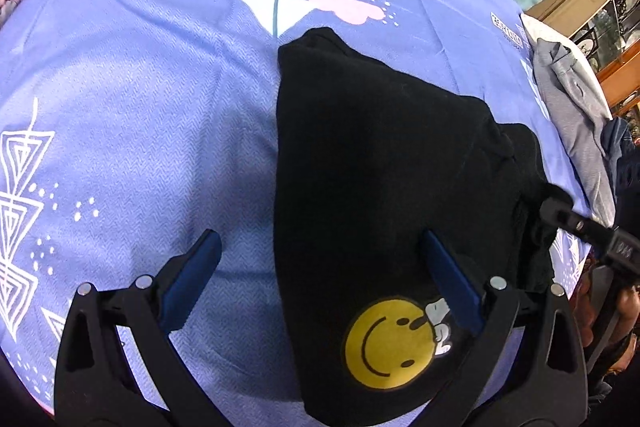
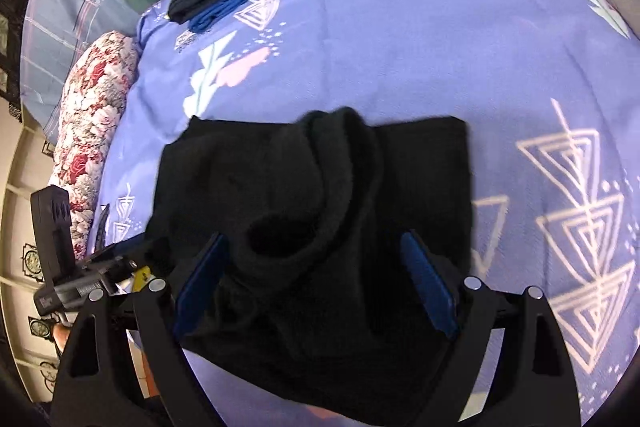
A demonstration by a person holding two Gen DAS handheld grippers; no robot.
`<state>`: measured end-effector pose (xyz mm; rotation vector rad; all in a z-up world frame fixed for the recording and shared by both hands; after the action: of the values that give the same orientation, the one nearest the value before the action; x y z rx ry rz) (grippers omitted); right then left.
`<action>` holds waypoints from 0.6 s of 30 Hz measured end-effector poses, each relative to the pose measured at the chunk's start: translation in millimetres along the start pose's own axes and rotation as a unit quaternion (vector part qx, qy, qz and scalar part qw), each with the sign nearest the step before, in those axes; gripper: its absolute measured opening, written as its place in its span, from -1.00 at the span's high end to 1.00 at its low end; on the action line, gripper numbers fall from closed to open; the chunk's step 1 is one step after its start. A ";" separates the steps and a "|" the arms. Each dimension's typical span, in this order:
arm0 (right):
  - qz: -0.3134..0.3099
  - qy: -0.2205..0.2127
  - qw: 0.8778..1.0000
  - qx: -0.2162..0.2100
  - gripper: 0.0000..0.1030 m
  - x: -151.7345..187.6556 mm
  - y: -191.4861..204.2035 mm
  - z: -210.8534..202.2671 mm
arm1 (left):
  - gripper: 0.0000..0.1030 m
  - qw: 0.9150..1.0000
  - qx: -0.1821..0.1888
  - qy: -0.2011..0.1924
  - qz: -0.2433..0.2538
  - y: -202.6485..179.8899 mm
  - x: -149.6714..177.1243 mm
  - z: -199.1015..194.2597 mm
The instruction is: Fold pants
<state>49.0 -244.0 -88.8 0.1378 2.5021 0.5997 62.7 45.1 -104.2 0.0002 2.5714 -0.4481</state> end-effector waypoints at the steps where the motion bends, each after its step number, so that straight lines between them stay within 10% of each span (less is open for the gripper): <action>1: 0.001 0.009 1.000 0.008 -0.63 3.8 -4.9 0.2 | -0.96 1.000 0.003 0.001 0.001 0.2 -0.3 0.4; 18: 0.014 -0.009 0.994 -0.112 0.51 -10.2 11.2 -6.7 | -0.96 1.000 -0.010 0.000 0.001 0.6 -6.9 -5.9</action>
<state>53.6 -238.9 -73.7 0.0929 2.3992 0.8810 65.7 48.1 -96.2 -0.0037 2.5747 -0.4220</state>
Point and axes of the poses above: each gripper's, at about its wrist camera, not at the fingertips, and z roughly the way its jaws point, y to its left, x to its underside, the point moved 1 cm from there along z, roughly the way its jaws point, and after that the axes turned 11 degrees about -y, right-handed, at the moved point
